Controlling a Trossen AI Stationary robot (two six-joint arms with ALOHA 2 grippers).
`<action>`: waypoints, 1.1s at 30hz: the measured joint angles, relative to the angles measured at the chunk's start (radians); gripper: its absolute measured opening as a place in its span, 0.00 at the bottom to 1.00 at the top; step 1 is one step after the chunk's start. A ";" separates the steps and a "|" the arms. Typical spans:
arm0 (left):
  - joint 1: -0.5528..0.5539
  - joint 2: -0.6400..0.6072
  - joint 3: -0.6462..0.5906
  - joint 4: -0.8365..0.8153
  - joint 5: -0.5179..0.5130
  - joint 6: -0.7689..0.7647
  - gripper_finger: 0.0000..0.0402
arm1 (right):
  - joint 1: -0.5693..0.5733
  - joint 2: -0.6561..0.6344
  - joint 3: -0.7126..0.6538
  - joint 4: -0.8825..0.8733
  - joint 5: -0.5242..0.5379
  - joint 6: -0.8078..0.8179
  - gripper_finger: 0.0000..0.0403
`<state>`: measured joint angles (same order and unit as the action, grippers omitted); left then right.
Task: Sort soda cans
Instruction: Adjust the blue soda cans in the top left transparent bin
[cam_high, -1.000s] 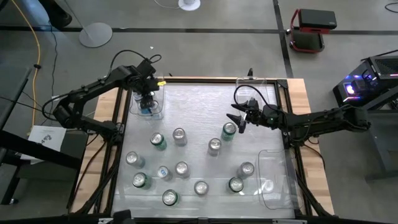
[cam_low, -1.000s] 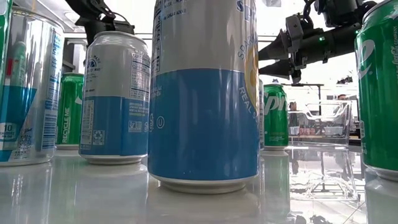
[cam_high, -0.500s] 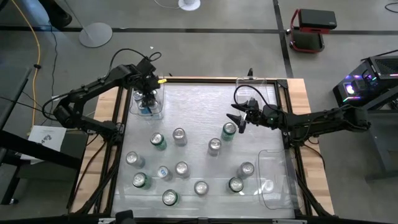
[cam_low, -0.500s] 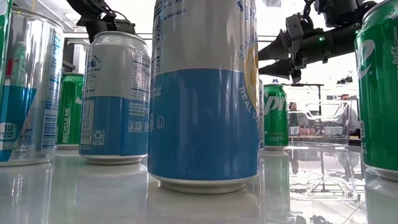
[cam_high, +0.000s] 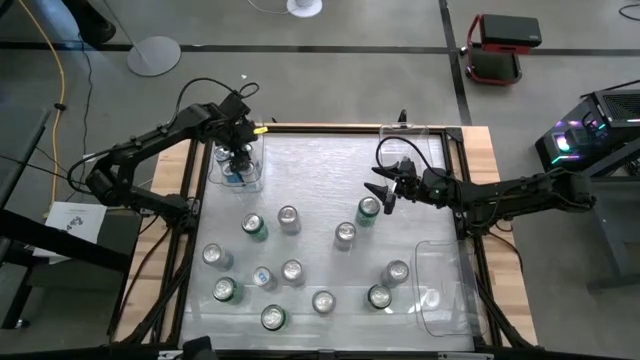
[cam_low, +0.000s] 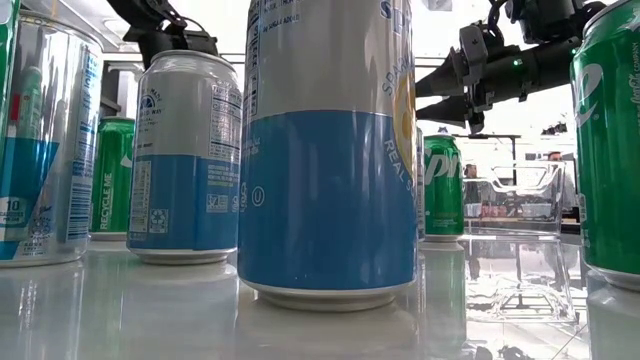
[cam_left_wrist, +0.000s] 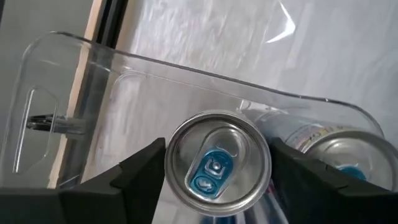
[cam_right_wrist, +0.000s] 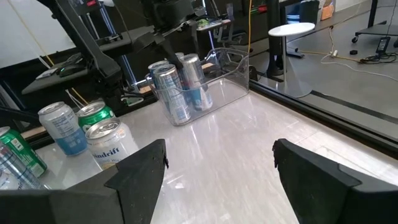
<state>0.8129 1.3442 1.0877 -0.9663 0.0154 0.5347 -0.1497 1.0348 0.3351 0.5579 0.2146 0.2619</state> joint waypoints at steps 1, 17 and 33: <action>0.003 0.000 0.002 0.001 -0.001 -0.007 0.65 | 0.000 0.000 0.000 0.000 0.000 0.000 0.72; 0.012 -0.001 0.112 -0.085 -0.032 -0.036 0.66 | 0.000 0.000 0.000 0.000 0.000 0.000 0.72; 0.159 0.000 0.152 -0.304 -0.116 -0.353 0.68 | 0.000 0.000 0.000 -0.001 0.000 -0.019 0.72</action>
<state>0.9721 1.3445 1.2398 -1.2701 -0.1010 0.1812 -0.1497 1.0351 0.3351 0.5568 0.2146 0.2432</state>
